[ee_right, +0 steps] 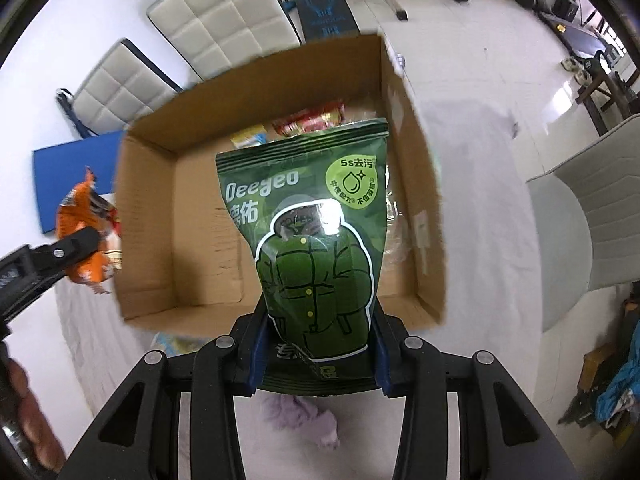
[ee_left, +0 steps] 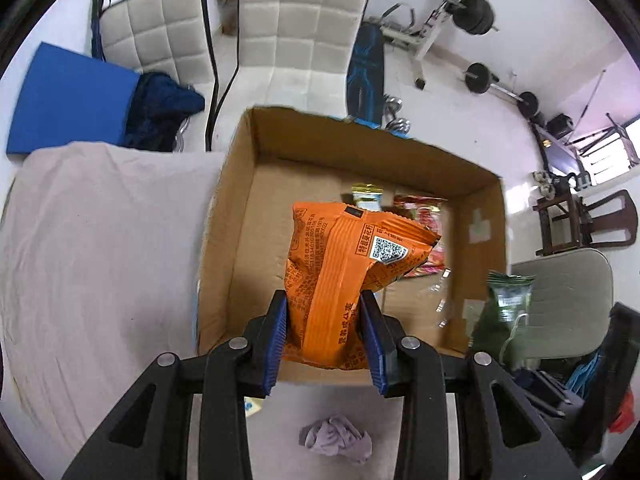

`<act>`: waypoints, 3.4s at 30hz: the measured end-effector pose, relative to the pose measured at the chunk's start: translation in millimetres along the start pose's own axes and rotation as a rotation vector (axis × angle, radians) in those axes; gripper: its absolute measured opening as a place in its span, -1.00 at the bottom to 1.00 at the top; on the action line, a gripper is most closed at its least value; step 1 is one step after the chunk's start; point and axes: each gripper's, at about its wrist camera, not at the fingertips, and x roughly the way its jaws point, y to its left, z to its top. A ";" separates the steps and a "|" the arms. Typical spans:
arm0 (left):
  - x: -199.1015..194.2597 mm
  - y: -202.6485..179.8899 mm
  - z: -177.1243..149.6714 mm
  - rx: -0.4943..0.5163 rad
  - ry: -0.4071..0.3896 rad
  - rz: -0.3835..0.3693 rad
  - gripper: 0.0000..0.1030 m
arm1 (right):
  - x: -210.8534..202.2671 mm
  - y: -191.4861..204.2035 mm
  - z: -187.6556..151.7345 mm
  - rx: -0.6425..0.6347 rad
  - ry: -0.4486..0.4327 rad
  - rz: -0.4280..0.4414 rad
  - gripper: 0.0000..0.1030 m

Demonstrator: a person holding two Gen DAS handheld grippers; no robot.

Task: Organize soft objects
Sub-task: 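Carry both bags into the box and open both tools, then grasp the yellow milk carton with the left tool while the right tool grasps the lilac cloth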

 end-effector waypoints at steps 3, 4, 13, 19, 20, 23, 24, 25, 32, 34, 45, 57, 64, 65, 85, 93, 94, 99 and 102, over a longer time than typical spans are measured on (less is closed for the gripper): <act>28.8 1.8 14.0 -0.005 0.041 0.022 -0.37 | 32.8 1.1 11.3 0.002 0.037 -0.031 -0.15; 34.4 1.3 15.5 -0.005 0.049 0.024 -0.37 | 40.6 1.4 13.3 0.002 0.045 -0.038 -0.15; 96.9 -2.3 51.7 0.004 0.105 0.054 -0.36 | 79.8 0.8 25.1 0.006 0.075 -0.099 -0.14; 126.5 -8.1 76.8 0.030 0.133 0.069 -0.35 | 93.1 7.6 23.9 0.006 0.099 -0.125 -0.12; 130.0 -9.6 78.8 0.036 0.140 0.073 -0.35 | 94.5 7.1 22.8 0.009 0.106 -0.126 -0.12; 135.7 -11.1 81.4 0.037 0.168 0.070 -0.28 | 97.5 12.9 20.7 0.005 0.137 -0.125 -0.04; 135.3 -11.2 81.8 0.037 0.168 0.069 -0.24 | 96.7 15.0 19.3 0.000 0.134 -0.128 0.08; 133.8 -10.7 81.8 0.037 0.164 0.069 -0.21 | 95.3 16.2 19.0 -0.001 0.128 -0.129 0.18; 106.6 -4.2 70.7 0.022 0.110 0.081 0.22 | 75.2 29.9 14.6 -0.026 0.097 -0.113 0.36; 94.3 -2.0 63.7 0.019 0.090 0.079 0.31 | 69.2 34.1 14.2 -0.037 0.087 -0.113 0.40; 39.3 3.5 -4.5 0.032 -0.029 0.097 0.85 | 19.3 48.3 -5.1 -0.127 0.008 -0.101 1.00; -30.7 1.9 -49.0 0.120 -0.181 0.084 0.85 | -34.3 61.1 -42.2 -0.139 -0.118 -0.164 1.00; -75.9 14.4 -71.2 0.183 -0.243 0.079 0.85 | -69.9 73.7 -74.2 -0.120 -0.183 -0.173 1.00; -80.0 16.1 -73.6 0.189 -0.247 0.086 0.85 | -73.3 75.3 -77.6 -0.114 -0.188 -0.168 1.00; 5.2 99.2 -153.6 0.000 0.122 0.097 0.85 | 45.3 69.3 -175.7 -0.296 0.197 -0.162 1.00; 66.9 128.0 -181.0 -0.104 0.277 0.121 0.85 | 135.3 82.9 -197.5 -0.452 0.329 -0.244 0.10; 71.0 131.9 -180.0 -0.122 0.285 0.111 0.85 | 139.0 82.6 -197.6 -0.446 0.339 -0.233 0.06; 94.4 138.4 -159.0 -0.227 0.314 0.038 0.85 | 124.4 52.6 -183.4 -0.224 0.308 -0.174 0.01; 112.5 136.4 -143.8 -0.284 0.341 -0.011 0.85 | 109.6 25.4 -174.0 -0.083 0.258 -0.181 0.01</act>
